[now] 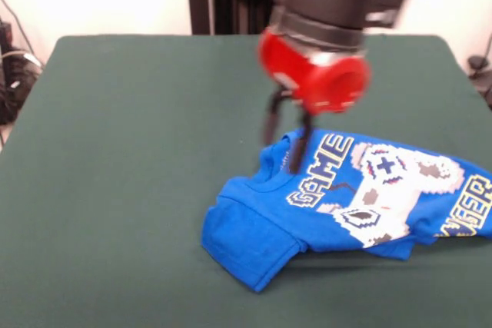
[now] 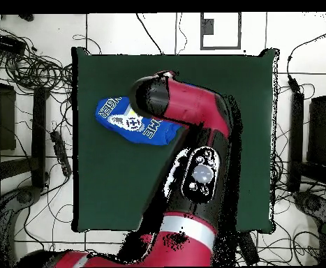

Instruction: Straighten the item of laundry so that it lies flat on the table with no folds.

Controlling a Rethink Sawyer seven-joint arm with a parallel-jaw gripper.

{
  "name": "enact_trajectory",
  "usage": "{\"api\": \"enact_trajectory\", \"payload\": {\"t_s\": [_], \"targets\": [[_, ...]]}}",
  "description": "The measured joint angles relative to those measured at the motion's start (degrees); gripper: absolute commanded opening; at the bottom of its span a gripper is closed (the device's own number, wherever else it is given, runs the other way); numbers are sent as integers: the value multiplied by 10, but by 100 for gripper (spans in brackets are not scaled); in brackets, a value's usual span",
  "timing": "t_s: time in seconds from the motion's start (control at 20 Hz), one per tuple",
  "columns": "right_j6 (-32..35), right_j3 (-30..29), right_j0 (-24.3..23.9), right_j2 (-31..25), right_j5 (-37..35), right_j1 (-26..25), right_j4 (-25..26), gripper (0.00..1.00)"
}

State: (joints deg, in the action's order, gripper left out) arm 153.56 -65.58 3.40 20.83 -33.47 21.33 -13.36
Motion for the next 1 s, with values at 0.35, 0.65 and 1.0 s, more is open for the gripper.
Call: {"api": "enact_trajectory", "payload": {"t_s": [0.35,0.65,1.0], "targets": [[-56,56,-84,-61,-15,-2,69,100],[-83,83,-109,-100,-17,-2,104,100],[-92,97,-111,-140,-17,-2,133,100]]}}
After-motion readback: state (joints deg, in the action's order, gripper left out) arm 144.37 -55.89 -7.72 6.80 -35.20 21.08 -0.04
